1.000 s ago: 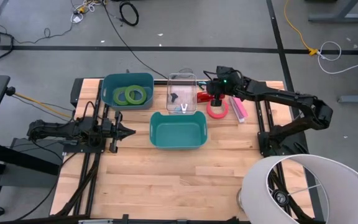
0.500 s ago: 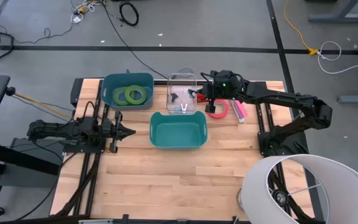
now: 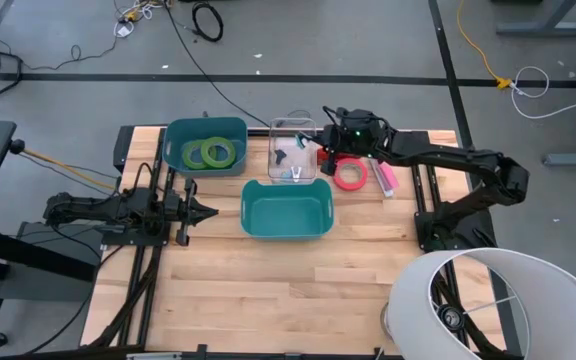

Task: Pick and place Stapler, Stapler remover, tape
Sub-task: Put the light blue staple remover into the transparent bin

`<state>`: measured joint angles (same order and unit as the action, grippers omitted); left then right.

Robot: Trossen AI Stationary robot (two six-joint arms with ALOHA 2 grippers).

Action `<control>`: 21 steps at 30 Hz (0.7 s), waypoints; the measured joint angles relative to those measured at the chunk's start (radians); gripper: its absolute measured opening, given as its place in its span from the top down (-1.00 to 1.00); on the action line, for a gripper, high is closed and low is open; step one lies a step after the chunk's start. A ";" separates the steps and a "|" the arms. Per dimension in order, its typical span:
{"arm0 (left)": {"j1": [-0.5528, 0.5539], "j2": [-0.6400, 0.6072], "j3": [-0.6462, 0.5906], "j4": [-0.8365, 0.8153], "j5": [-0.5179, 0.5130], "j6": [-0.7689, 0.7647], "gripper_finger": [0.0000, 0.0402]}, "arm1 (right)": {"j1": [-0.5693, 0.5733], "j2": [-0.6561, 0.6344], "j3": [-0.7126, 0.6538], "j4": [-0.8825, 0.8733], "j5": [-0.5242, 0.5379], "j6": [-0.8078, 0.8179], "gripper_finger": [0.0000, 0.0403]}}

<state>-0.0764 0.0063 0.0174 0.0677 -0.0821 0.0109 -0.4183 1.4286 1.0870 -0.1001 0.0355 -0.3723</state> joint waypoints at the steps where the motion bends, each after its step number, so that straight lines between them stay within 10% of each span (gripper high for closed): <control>1: 0.000 0.000 0.000 0.000 0.000 0.000 0.99 | 0.000 0.009 0.000 0.011 0.000 0.001 0.98; 21: 0.000 0.000 0.000 0.000 0.000 0.000 0.99 | -0.019 0.222 0.000 0.093 0.000 0.024 0.98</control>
<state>-0.0761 0.0063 0.0174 0.0673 -0.0818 0.0109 -0.4373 1.6502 1.0870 -0.0074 0.0360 -0.3481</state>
